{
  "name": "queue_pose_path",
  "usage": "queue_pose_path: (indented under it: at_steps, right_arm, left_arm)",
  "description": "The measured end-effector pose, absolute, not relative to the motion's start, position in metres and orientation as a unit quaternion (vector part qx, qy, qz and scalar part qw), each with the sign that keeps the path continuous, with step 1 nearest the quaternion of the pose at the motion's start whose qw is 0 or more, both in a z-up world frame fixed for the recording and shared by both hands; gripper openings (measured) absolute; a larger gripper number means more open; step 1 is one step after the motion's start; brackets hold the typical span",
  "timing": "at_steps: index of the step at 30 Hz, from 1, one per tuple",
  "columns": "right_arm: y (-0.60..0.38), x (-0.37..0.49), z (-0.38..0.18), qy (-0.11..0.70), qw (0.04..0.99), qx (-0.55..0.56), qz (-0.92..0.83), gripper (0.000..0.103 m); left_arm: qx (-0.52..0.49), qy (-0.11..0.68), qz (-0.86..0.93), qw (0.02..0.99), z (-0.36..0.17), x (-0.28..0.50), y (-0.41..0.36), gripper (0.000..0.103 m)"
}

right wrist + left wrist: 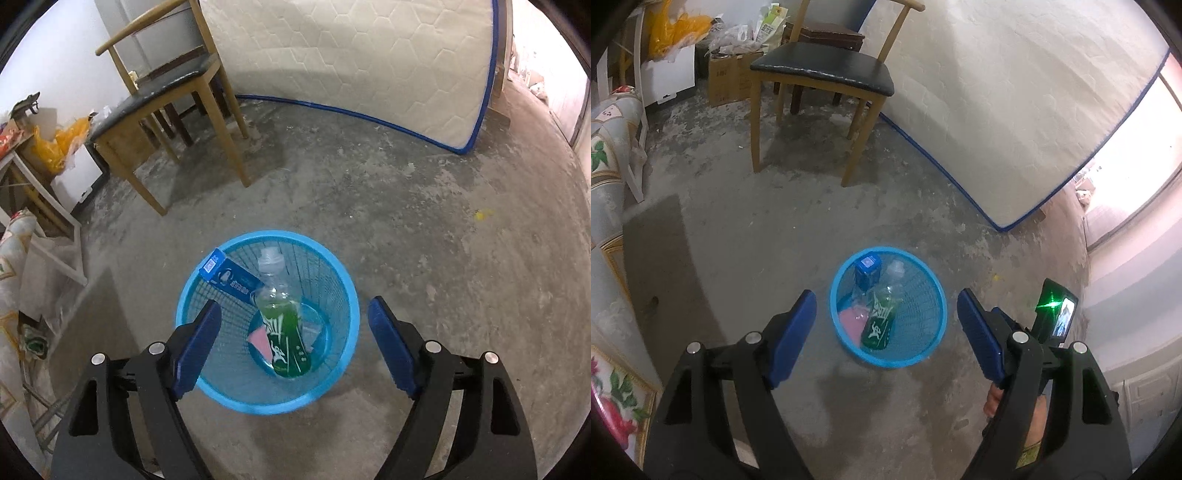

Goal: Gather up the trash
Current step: 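Open both tools to drop the toothpaste box and green bottle into the wastebasket, then move both open tools back toward the table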

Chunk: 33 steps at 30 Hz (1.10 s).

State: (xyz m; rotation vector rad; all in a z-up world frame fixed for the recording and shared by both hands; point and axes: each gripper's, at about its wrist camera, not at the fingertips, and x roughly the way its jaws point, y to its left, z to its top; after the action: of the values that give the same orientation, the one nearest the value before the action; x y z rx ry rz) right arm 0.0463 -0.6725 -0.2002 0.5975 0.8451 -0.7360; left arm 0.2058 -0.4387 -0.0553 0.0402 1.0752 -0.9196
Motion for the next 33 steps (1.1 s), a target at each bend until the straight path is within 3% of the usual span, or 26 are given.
queue_pose_path:
  at_steps: [6, 8, 16, 27, 33]
  right_arm:
    - [-0.636, 0.014, -0.156, 0.362, 0.832, 0.280, -0.314, 0.079]
    - [-0.618, 0.003, -0.135, 0.347, 0.842, 0.284, -0.300, 0.084]
    - [-0.525, -0.003, -0.065, 0.341, 0.877, 0.212, -0.263, 0.096]
    - [-0.347, 0.062, 0.016, 0.336, 0.925, 0.032, -0.172, 0.097]
    - [-0.250, 0.090, 0.033, 0.297, 0.955, 0.025, 0.004, 0.096]
  left_arm:
    - [0.026, 0.457, -0.442, 0.771, -0.020, 0.181, -0.384, 0.076]
    - [0.019, 0.446, -0.447, 0.775, -0.011, 0.171, -0.357, 0.084]
    - [-0.026, 0.439, -0.431, 0.788, 0.004, 0.133, -0.233, 0.090]
    - [-0.106, 0.425, -0.295, 0.849, 0.008, 0.107, -0.023, 0.095]
    - [-0.187, 0.381, -0.181, 0.887, -0.001, 0.102, 0.102, 0.095]
